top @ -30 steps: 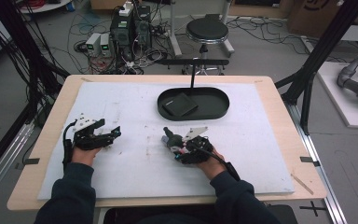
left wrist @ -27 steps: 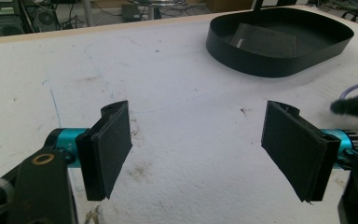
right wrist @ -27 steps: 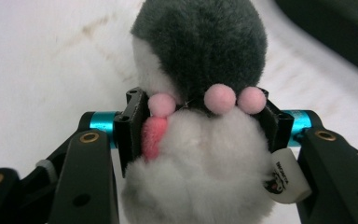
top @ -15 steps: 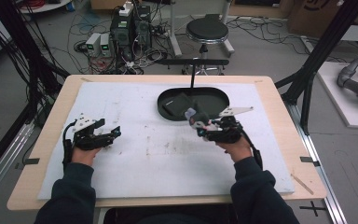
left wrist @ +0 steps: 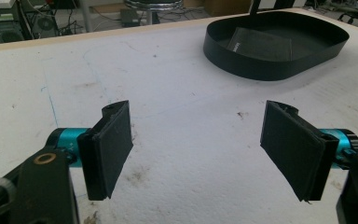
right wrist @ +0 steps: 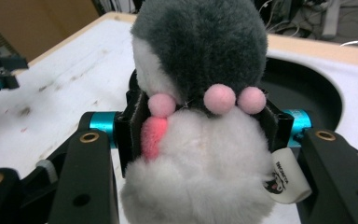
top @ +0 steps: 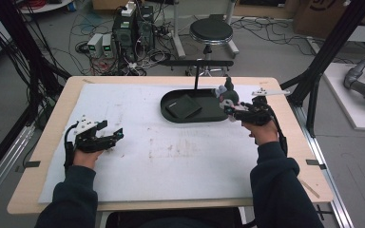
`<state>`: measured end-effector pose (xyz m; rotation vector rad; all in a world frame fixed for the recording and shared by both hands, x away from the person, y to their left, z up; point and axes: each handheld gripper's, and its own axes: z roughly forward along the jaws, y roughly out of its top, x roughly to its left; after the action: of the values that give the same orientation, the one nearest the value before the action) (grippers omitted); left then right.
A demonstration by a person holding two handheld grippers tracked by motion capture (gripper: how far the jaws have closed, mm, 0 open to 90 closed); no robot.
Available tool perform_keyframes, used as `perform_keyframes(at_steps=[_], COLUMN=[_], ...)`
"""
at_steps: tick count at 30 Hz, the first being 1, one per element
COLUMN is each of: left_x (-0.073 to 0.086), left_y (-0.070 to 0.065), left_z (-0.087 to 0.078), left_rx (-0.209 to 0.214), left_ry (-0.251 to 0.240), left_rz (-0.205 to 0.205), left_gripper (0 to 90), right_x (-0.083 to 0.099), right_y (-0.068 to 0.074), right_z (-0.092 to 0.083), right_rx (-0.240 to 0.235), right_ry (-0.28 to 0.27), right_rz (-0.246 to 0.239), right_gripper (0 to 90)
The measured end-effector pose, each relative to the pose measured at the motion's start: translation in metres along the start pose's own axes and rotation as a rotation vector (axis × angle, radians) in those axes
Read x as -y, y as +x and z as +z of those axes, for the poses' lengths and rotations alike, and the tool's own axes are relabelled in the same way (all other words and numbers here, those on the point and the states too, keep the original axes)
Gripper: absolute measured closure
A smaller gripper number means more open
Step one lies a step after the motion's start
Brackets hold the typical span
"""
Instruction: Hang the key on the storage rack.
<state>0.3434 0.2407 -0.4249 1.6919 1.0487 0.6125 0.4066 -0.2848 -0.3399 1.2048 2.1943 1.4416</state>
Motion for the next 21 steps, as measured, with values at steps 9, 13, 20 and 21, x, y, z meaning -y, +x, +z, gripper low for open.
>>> perform_keyframes(at_steps=[9, 13, 20, 21], left_x=[0.0, 0.0, 0.0, 0.0], left_y=[0.002, 0.002, 0.003, 0.003], left_z=[0.0, 0.0, 0.0, 0.0], left_rx=[-0.002, -0.001, 0.0, 0.0], left_ry=[-0.006, -0.009, -0.011, -0.012], left_rz=[-0.009, -0.008, -0.014, -0.014], left_gripper=[24.8, 24.8, 25.0, 25.0], right_x=[-0.032, -0.045, -0.056, -0.057], right_y=[-0.011, -0.015, -0.031, -0.034], right_z=[0.002, 0.007, 0.014, 0.014], right_rx=[0.039, 0.035, -0.022, -0.035], right_ry=[-0.019, -0.011, -0.018, -0.027], right_rz=[-0.008, 0.006, 0.118, 0.135], right_gripper=[46.0, 45.9, 45.9, 45.9])
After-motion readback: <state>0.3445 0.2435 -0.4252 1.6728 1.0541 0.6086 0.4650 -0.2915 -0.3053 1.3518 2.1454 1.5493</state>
